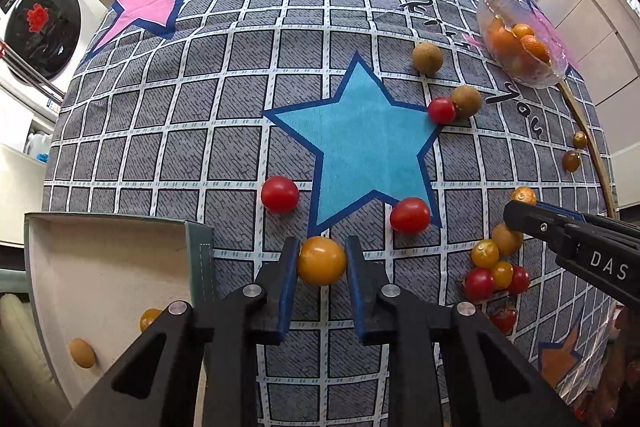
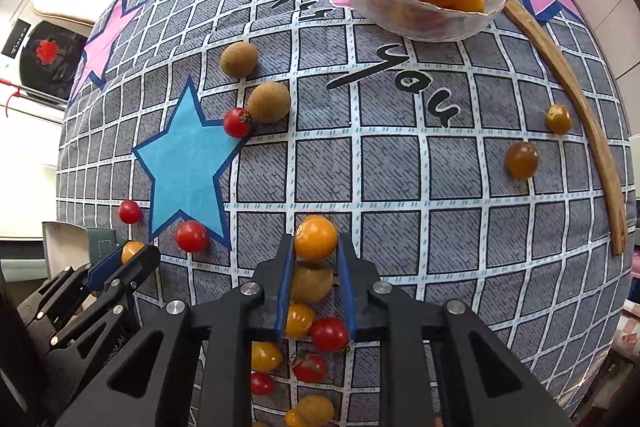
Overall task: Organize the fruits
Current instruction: 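Grasp a yellow tomato with the left tool while the right tool grasps an orange one, then drop yellow tomato into beige tray with left tool while right tool drops its tomato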
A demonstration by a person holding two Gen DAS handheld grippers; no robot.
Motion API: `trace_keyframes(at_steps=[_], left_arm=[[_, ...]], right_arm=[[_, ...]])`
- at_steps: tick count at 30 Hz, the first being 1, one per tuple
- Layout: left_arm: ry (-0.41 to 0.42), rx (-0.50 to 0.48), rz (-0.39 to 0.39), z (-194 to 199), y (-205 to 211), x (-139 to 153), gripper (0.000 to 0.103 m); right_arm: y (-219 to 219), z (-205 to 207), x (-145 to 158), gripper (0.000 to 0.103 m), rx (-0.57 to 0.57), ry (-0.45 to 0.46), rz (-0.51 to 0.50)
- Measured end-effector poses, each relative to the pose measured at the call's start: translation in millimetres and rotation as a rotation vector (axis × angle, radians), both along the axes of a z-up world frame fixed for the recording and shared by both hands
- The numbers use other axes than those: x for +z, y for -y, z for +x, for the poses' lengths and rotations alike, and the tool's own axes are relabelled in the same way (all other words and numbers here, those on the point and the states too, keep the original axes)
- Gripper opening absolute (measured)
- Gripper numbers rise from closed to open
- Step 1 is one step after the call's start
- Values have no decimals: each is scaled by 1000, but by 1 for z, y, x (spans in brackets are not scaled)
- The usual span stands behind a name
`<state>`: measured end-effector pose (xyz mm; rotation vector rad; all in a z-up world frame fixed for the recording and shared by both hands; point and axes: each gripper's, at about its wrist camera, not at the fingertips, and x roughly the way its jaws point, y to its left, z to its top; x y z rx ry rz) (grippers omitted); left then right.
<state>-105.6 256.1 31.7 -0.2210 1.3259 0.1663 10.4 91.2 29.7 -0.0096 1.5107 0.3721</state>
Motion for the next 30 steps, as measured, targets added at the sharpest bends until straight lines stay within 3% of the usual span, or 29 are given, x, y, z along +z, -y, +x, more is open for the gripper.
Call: trace_keyframes(at_steps=[10, 18, 30], left_arm=[[52, 13, -23, -42, -10, 43, 24], [47, 15, -23, -80, -13, 54, 24], [22, 146, -6, -148, -67, 56, 24]], right_arm=[[15, -32, 27, 23, -26, -14, 58], [25, -64, 49, 23, -25, -23, 69], [-27, -102, 69, 23, 103, -32, 58]])
